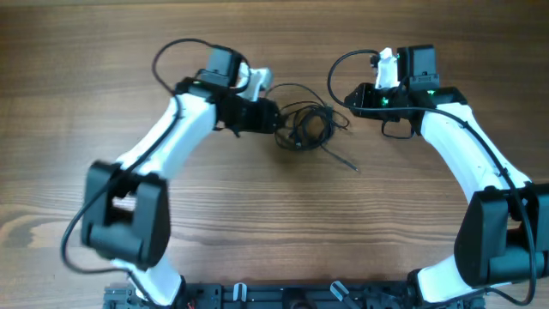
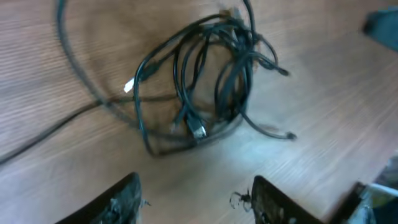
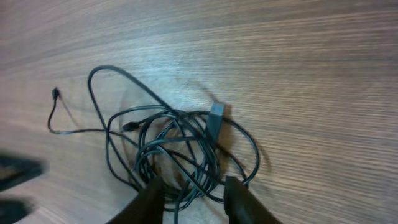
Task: Untangle cables
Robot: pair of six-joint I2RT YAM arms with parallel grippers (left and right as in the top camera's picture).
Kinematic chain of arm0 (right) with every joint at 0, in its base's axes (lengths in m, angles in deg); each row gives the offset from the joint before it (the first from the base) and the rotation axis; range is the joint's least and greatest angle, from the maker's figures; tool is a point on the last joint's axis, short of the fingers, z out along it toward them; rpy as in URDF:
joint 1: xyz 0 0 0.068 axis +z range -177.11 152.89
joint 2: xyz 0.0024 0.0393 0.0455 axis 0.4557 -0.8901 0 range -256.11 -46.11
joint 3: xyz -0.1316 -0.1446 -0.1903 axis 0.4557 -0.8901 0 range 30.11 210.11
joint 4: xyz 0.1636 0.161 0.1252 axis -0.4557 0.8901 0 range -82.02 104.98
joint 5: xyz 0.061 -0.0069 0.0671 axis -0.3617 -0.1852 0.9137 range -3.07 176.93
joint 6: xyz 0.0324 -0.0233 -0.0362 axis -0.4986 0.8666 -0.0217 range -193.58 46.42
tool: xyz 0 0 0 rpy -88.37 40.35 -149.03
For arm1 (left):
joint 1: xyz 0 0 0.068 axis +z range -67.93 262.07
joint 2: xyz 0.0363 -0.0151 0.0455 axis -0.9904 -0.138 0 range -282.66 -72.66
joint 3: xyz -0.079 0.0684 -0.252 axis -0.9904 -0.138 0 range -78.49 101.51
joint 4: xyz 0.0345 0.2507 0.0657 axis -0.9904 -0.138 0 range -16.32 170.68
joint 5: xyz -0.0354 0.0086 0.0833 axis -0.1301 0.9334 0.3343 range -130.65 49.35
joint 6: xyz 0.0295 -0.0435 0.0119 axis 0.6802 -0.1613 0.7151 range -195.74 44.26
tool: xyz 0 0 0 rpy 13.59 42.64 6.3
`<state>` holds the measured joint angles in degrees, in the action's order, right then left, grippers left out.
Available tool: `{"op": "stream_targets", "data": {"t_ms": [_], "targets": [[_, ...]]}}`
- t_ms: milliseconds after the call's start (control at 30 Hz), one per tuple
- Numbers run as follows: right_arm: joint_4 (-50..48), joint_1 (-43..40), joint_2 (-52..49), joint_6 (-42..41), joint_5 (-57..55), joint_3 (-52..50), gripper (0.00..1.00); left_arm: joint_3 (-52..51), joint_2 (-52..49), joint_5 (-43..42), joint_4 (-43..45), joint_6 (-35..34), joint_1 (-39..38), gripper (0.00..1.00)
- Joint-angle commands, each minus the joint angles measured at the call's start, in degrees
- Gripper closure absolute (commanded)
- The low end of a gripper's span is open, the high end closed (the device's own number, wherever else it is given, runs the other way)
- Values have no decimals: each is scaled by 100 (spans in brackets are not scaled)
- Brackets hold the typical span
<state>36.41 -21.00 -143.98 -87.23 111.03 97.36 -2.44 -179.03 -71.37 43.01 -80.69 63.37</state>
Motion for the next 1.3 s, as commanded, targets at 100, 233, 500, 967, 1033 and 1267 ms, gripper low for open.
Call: {"op": "stream_targets", "data": {"t_ms": [100,233,500,967,1033,1267], "targets": [[188,46,46,0,299,50,56,9,-839,966,1071,33,-389,35],[205,46,44,2,297,50,53,2,-1132,1434,1113,-323,-551,56],[319,46,37,17,603,-48,35,7,-691,1429,1001,-328,-667,96],[-638,949,37,166,1502,-52,28,9,3604,1615,1362,-278,-514,96],[-903,885,37,162,2181,-52,34,9,3711,1753,1257,-282,-393,96],[-1816,822,37,164,3753,-52,24,9,3775,1145,1019,-105,-323,96]]}}
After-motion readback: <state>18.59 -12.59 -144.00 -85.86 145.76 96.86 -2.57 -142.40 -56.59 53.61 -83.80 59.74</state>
